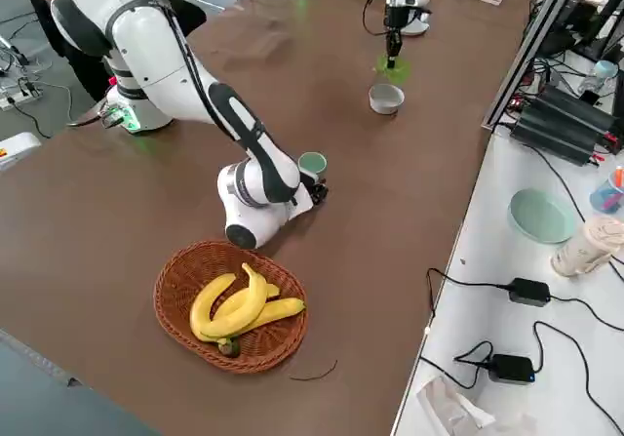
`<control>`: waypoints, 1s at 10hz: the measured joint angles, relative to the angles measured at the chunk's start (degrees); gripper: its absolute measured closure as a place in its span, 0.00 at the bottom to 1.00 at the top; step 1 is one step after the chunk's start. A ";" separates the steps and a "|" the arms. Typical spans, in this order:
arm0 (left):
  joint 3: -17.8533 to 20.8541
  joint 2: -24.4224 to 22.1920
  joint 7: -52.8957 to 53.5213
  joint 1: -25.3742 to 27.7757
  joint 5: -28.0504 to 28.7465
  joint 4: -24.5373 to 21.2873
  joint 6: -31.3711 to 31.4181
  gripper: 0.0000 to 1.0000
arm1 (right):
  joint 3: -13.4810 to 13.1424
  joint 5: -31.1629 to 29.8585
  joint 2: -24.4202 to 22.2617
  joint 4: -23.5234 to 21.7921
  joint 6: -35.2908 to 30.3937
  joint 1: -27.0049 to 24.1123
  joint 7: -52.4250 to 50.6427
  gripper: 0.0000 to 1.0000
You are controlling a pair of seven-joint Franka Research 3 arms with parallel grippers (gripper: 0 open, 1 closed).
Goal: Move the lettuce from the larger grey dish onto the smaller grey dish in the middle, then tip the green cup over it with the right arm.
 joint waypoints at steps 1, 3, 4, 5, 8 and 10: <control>0.14 1.17 -0.02 0.20 0.00 0.09 3.65 0.92 | 0.39 0.00 0.31 -0.01 0.09 0.07 -0.01 0.14; 0.22 3.20 -0.60 0.37 0.00 0.17 8.86 0.93 | 0.91 0.04 0.58 0.01 0.11 0.24 -0.04 0.30; 0.22 4.32 -0.86 0.31 0.00 0.20 9.71 0.93 | 0.98 0.04 0.59 0.07 0.20 0.43 0.34 0.30; 0.20 5.23 -1.10 0.17 0.00 0.22 10.24 0.93 | 1.02 0.05 0.59 0.38 0.20 0.70 1.62 0.31; 0.15 5.79 -1.41 0.11 -0.33 0.55 10.39 0.91 | 1.15 0.80 -0.34 2.23 0.75 4.22 8.61 0.31; 0.13 5.78 -1.50 0.31 -1.94 1.49 10.39 0.69 | 1.15 1.40 -2.40 2.75 3.53 7.37 14.30 0.31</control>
